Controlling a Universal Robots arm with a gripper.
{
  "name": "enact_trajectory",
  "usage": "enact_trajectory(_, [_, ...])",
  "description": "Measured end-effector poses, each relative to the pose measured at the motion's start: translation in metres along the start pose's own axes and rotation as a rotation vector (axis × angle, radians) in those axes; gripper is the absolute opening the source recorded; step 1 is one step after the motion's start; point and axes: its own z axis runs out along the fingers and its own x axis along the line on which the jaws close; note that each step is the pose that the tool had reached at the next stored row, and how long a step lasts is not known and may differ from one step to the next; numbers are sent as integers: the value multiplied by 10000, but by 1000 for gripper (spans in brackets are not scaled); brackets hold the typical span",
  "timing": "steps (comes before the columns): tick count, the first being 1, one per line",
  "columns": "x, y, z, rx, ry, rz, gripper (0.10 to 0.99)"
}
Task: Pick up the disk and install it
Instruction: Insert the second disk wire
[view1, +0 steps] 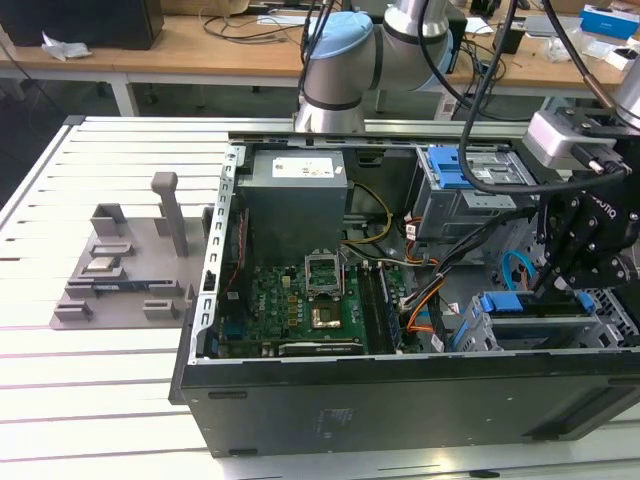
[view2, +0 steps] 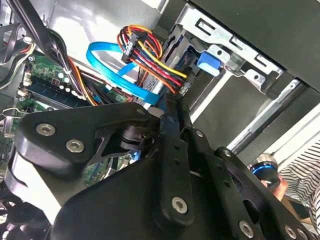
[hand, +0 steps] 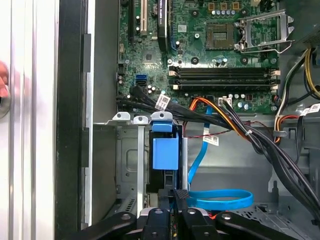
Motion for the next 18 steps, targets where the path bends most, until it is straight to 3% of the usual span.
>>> enact_trajectory(2, [0, 0, -1, -2, 6, 0, 173])
enact_trajectory(3, [4, 2, -41, -2, 4, 0, 235])
enact_trajectory(5, [-2, 7, -135, 0, 10, 1, 235])
enact_trajectory(7, [-16, 13, -263, 1, 11, 1, 220])
enact_trajectory(8, [-15, 16, -346, 1, 12, 1, 106])
enact_trajectory(10, [-8, 22, -486, 1, 15, 1, 106])
enact_trajectory(12, [-5, 24, -521, 0, 14, 1, 106])
enact_trajectory(18, [-5, 24, -525, 0, 15, 1, 106])
